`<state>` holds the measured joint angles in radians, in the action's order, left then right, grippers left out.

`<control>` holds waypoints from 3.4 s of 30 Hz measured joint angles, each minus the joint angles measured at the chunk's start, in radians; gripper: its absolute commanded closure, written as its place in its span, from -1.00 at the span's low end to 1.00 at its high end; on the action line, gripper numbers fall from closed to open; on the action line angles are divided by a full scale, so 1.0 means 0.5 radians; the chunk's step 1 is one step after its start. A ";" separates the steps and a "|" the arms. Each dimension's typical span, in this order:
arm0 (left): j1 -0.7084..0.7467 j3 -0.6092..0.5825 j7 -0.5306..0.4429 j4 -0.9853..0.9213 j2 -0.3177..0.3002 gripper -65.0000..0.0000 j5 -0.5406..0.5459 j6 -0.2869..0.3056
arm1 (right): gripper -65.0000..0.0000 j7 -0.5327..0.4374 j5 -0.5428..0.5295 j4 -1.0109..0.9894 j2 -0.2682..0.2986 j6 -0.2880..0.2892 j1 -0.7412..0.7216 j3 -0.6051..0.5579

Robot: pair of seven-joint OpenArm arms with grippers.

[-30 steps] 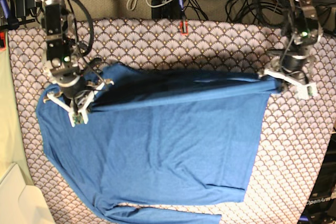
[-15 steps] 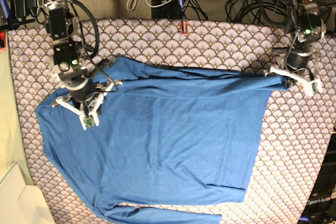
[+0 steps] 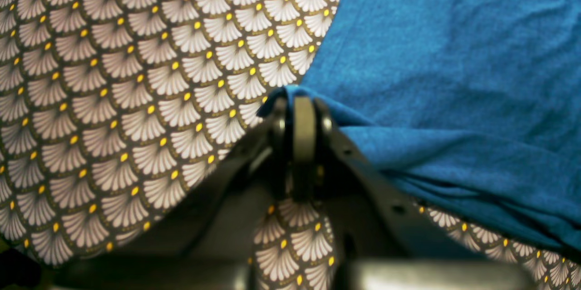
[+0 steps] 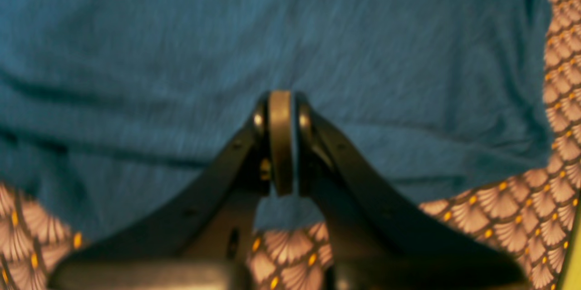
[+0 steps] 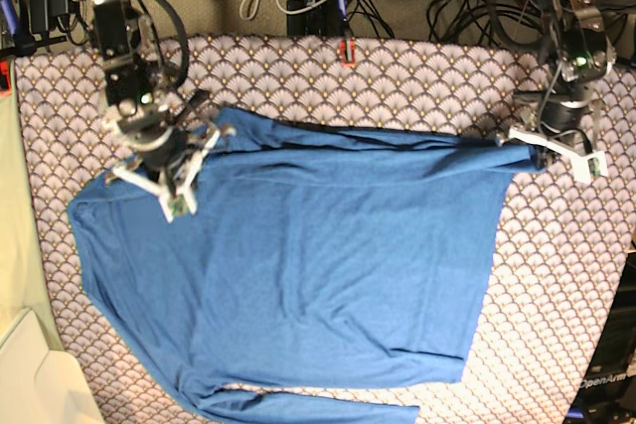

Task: Fold the T-shirt properly
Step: 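Lift the collar edge with both grippers and pull it taut, then drag the held collar edge across the shirt with both grippers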

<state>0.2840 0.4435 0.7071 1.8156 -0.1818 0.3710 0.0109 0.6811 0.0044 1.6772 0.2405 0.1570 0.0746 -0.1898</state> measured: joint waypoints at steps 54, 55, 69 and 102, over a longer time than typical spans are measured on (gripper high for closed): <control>-0.005 0.000 -0.001 0.000 0.007 0.98 0.016 -0.006 | 0.02 0.345 -0.001 -0.047 0.040 0.150 -0.060 -0.106; -0.005 0.000 -0.001 0.000 0.005 0.98 0.016 -0.007 | 0.02 0.350 -0.002 -0.058 0.040 0.151 -0.060 -0.106; -0.033 0.000 -0.001 -0.002 0.010 0.98 0.017 -0.005 | 0.02 0.280 -0.008 -0.188 0.090 0.151 -0.149 -0.264; -0.033 0.000 -0.001 -0.002 0.058 0.98 0.016 -0.007 | 1.00 0.288 -0.002 -0.053 0.151 0.158 -0.186 -0.274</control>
<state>0.2676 0.4435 0.7067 1.8149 -0.1528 0.3790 0.0074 0.8249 0.0036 1.6505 0.3161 0.2359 -0.0185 -0.3267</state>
